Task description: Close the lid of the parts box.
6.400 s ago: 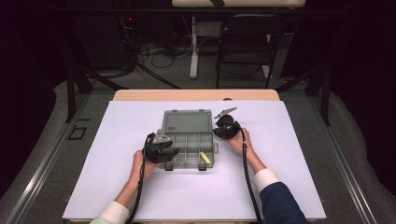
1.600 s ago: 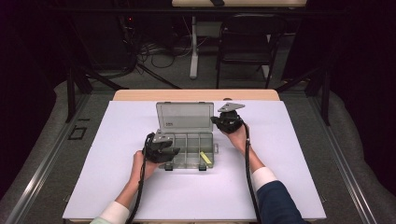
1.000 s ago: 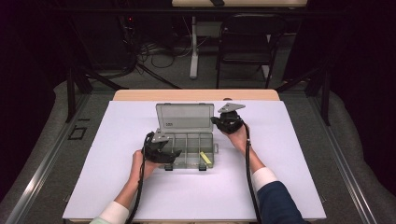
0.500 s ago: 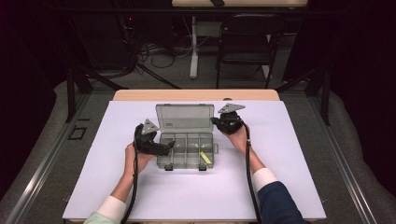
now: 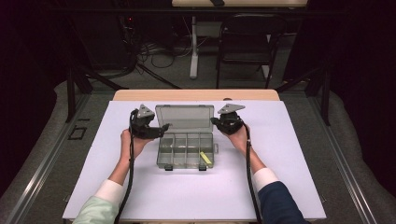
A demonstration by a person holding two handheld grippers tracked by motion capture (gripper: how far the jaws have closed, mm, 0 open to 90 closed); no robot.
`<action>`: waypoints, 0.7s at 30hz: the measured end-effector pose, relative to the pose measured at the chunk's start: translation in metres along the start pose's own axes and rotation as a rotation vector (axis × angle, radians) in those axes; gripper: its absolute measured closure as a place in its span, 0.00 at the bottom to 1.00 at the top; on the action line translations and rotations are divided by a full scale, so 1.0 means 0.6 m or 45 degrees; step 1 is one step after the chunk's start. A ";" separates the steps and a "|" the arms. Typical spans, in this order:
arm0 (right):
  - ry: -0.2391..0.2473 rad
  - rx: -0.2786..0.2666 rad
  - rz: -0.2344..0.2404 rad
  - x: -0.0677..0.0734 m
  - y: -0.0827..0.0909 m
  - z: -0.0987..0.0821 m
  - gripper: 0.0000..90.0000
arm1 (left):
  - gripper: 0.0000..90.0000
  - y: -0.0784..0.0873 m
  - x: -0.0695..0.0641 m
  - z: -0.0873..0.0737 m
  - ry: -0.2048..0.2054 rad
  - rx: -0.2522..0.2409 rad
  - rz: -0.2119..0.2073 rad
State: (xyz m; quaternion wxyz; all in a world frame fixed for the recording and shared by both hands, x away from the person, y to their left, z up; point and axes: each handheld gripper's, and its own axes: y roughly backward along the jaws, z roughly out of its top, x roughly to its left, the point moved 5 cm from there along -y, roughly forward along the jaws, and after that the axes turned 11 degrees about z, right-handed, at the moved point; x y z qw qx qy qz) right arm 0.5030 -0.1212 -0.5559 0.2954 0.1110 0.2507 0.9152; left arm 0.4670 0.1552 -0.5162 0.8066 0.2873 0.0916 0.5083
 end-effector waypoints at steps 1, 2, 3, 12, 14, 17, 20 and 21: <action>0.001 0.001 0.000 0.000 0.000 0.000 1.00 | 0.37 -0.001 0.002 0.002 0.005 -0.003 -0.018; 0.001 0.000 -0.001 0.000 0.000 0.000 1.00 | 0.43 -0.002 0.004 0.004 0.008 -0.007 -0.028; 0.002 0.000 -0.001 0.000 0.000 0.000 1.00 | 0.46 -0.002 0.005 0.005 0.005 -0.010 -0.036; 0.002 0.008 -0.004 0.002 0.001 0.001 1.00 | 0.76 -0.004 0.013 0.005 -0.013 -0.036 -0.065; -0.002 0.008 -0.011 0.001 0.003 0.001 0.99 | 0.77 -0.004 0.014 0.003 -0.015 -0.037 -0.074; -0.014 0.004 -0.011 0.000 0.010 0.002 0.97 | 0.79 -0.004 0.017 0.003 -0.031 -0.041 -0.080; -0.011 0.003 -0.009 0.001 0.020 0.003 0.94 | 0.80 -0.004 0.017 0.002 -0.029 -0.042 -0.085; -0.006 0.005 -0.009 0.003 0.024 0.003 0.93 | 0.80 -0.004 0.018 0.002 -0.027 -0.041 -0.089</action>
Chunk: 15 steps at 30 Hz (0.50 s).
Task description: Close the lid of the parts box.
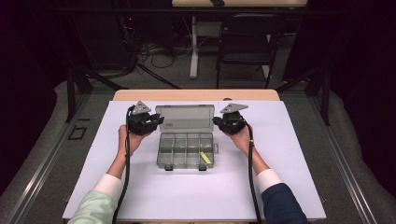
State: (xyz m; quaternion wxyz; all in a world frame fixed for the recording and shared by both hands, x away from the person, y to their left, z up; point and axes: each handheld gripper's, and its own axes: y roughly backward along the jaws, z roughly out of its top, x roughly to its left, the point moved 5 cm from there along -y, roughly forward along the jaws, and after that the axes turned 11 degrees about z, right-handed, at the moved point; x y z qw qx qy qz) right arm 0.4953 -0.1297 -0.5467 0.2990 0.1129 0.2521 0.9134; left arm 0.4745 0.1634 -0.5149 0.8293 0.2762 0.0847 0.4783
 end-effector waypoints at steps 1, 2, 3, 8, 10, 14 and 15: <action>0.004 0.005 -0.003 0.002 0.004 0.000 0.92 | 0.81 0.000 0.000 0.000 -0.001 0.000 -0.001; 0.006 0.008 -0.001 0.004 0.008 0.000 0.91 | 0.81 0.000 0.001 0.000 -0.001 0.002 -0.003; 0.015 0.016 -0.002 0.005 0.013 0.000 0.90 | 0.81 0.001 0.001 -0.001 0.002 0.003 -0.002; 0.020 0.022 0.014 0.012 0.035 -0.002 0.84 | 0.82 0.001 0.001 -0.001 -0.001 0.006 -0.001; 0.027 0.036 0.022 0.014 0.041 -0.003 0.82 | 0.82 0.001 0.001 -0.001 0.000 0.007 -0.001; 0.034 0.046 0.058 0.022 0.046 -0.001 0.80 | 0.82 0.001 0.001 -0.001 0.000 0.009 0.000; 0.040 0.050 0.063 0.024 0.046 0.000 0.79 | 0.82 0.001 0.001 -0.001 -0.001 0.009 0.000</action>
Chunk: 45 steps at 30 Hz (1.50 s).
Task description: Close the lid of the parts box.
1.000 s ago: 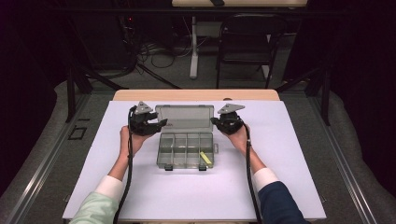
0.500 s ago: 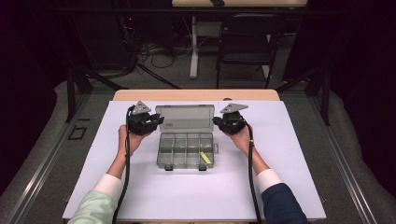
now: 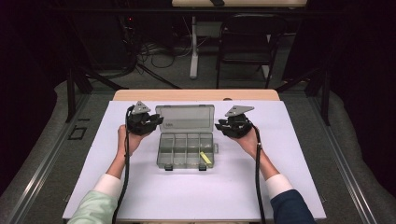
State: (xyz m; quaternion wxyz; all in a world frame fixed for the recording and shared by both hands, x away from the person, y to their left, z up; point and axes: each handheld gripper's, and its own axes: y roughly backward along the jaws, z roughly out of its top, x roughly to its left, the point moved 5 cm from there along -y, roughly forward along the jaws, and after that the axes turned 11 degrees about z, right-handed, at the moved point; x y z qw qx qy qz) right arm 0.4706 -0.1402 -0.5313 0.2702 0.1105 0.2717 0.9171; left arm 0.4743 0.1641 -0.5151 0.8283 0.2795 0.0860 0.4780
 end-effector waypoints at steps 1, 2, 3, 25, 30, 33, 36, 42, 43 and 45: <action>0.002 0.003 0.008 0.002 0.000 0.002 0.78 | 0.82 0.000 0.000 0.000 -0.003 0.002 -0.001; 0.002 0.005 0.015 0.004 -0.002 0.004 0.78 | 0.82 0.000 0.000 0.000 -0.004 0.002 -0.002; 0.004 0.006 0.017 0.005 -0.003 0.006 0.78 | 0.82 0.000 0.000 0.000 -0.003 0.001 -0.003; 0.028 -0.003 0.004 0.014 -0.015 0.039 0.86 | 0.83 0.013 -0.002 -0.008 -0.031 -0.001 -0.049; 0.052 -0.008 -0.013 0.024 -0.011 0.034 0.86 | 0.83 0.018 -0.006 -0.018 -0.038 -0.017 -0.053; 0.067 -0.008 -0.023 0.027 -0.009 0.033 0.86 | 0.83 0.019 -0.006 -0.021 -0.037 -0.020 -0.059; 0.073 -0.006 -0.027 0.030 -0.009 0.032 0.86 | 0.83 0.019 -0.007 -0.021 -0.032 -0.025 -0.065; 0.094 -0.011 -0.038 0.035 -0.007 0.030 0.86 | 0.81 0.025 -0.010 -0.020 -0.037 -0.036 -0.068; 0.097 -0.013 -0.037 0.036 -0.006 0.029 0.86 | 0.81 0.027 -0.011 -0.020 -0.045 -0.034 -0.068; 0.107 -0.014 -0.040 0.038 -0.006 0.027 0.86 | 0.80 0.030 -0.013 -0.022 -0.051 -0.042 -0.065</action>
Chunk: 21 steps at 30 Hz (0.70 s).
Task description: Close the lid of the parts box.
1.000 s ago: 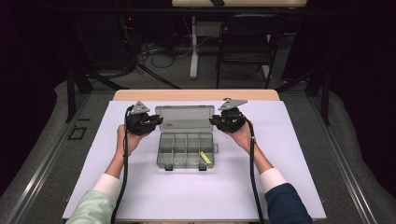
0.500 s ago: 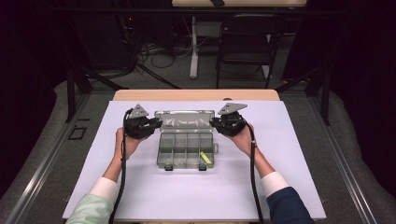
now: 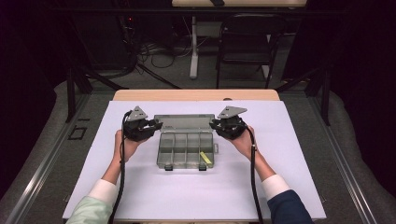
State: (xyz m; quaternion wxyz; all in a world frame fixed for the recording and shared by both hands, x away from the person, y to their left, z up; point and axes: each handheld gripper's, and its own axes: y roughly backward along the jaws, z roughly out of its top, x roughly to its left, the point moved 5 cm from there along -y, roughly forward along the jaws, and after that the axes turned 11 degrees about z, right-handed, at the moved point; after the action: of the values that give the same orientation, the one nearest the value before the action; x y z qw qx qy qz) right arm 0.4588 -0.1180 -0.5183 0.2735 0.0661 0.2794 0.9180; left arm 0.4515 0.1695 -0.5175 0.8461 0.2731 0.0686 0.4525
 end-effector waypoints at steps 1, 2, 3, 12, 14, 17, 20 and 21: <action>0.004 -0.004 0.001 0.001 0.001 -0.001 0.86 | 0.80 0.001 -0.001 -0.001 0.002 -0.003 -0.001; 0.009 -0.003 -0.001 0.002 0.001 -0.001 0.86 | 0.80 0.002 -0.002 -0.002 0.003 -0.006 0.000; 0.013 -0.004 -0.002 0.003 0.002 -0.002 0.86 | 0.79 0.003 -0.003 -0.004 -0.003 -0.007 0.000; 0.034 -0.012 -0.002 0.012 0.006 -0.006 0.85 | 0.71 0.008 -0.008 -0.015 -0.013 0.012 -0.018; 0.037 -0.015 0.001 0.013 0.007 -0.006 0.85 | 0.63 0.013 -0.010 -0.013 -0.012 0.012 -0.022; 0.041 -0.018 0.002 0.013 0.008 -0.007 0.85 | 0.46 0.027 -0.012 -0.009 0.006 0.007 -0.012; 0.040 -0.018 0.003 0.013 0.008 -0.007 0.85 | 0.42 0.047 -0.010 -0.004 0.017 -0.013 -0.005; 0.041 -0.018 0.002 0.014 0.009 -0.007 0.85 | 0.43 0.056 -0.009 -0.002 0.017 -0.024 -0.002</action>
State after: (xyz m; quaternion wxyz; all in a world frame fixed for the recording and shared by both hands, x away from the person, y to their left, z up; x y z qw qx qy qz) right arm 0.4483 -0.1193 -0.5191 0.2687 0.0496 0.2772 0.9211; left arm 0.4234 0.1804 -0.5016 0.8484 0.2622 0.0701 0.4544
